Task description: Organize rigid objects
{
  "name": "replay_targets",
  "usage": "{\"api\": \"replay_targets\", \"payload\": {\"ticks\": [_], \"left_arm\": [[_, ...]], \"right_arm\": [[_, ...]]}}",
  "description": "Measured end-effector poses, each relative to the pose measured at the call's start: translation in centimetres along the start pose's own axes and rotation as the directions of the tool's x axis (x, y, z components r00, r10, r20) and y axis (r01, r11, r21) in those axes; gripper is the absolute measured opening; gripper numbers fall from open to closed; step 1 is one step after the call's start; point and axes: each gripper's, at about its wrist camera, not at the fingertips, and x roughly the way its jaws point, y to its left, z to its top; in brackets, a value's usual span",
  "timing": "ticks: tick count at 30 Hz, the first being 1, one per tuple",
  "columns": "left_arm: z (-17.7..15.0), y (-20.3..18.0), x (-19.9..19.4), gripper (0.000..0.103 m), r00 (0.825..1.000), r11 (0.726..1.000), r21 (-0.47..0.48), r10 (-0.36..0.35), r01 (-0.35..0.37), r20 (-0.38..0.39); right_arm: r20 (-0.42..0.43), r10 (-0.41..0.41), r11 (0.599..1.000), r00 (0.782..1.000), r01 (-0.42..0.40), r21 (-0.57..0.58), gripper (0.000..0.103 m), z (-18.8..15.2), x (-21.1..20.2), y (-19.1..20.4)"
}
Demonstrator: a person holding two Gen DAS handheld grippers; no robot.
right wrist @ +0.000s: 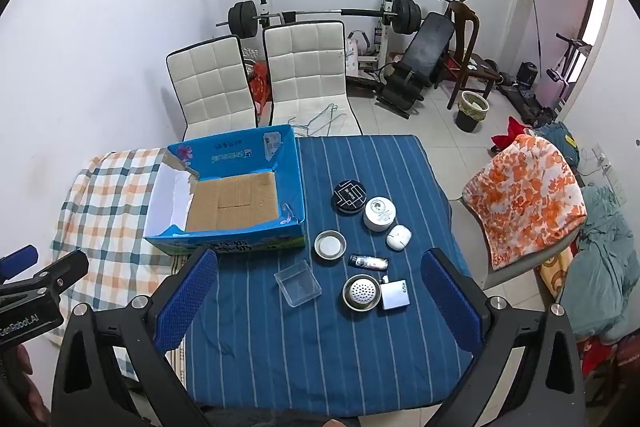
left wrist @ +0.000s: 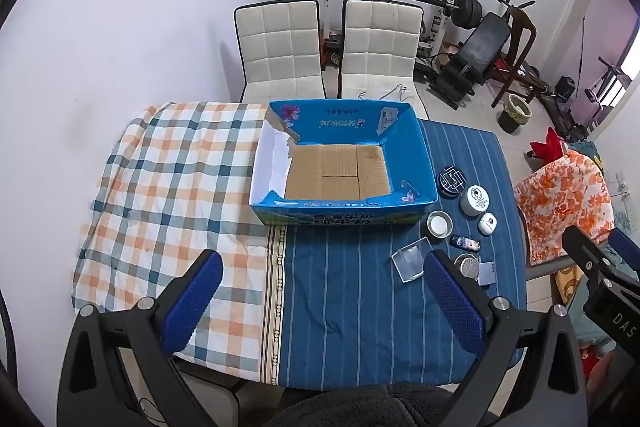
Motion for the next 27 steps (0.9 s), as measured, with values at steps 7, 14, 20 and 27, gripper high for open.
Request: {"api": "replay_targets", "payload": {"ticks": [7, 14, 20, 27], "left_arm": [[0.18, 0.11, 0.46, 0.103, 1.0, 1.0, 0.005, 0.005, -0.005, 0.004], [0.85, 0.13, 0.28, 0.103, 1.0, 1.0, 0.003, 0.004, -0.004, 0.004], [0.87, 0.19, 0.12, 0.103, 1.0, 1.0, 0.0, 0.006, -0.006, 0.003], [0.83, 0.11, 0.17, 0.103, 1.0, 1.0, 0.006, 0.006, -0.006, 0.004]], "right_arm": [[-0.001, 0.003, 1.0, 1.0, -0.003, 0.001, 0.103, -0.18, 0.16, 0.0], [-0.001, 0.0, 1.0, 1.0, 0.0, 0.001, 0.103, 0.24, 0.58, -0.05], [0.004, -0.003, 1.0, 1.0, 0.003, 0.0, 0.103, 0.22, 0.54, 0.12], [0.01, -0.005, 1.0, 1.0, 0.005, 0.0, 0.103, 0.18, 0.28, 0.27]]}}
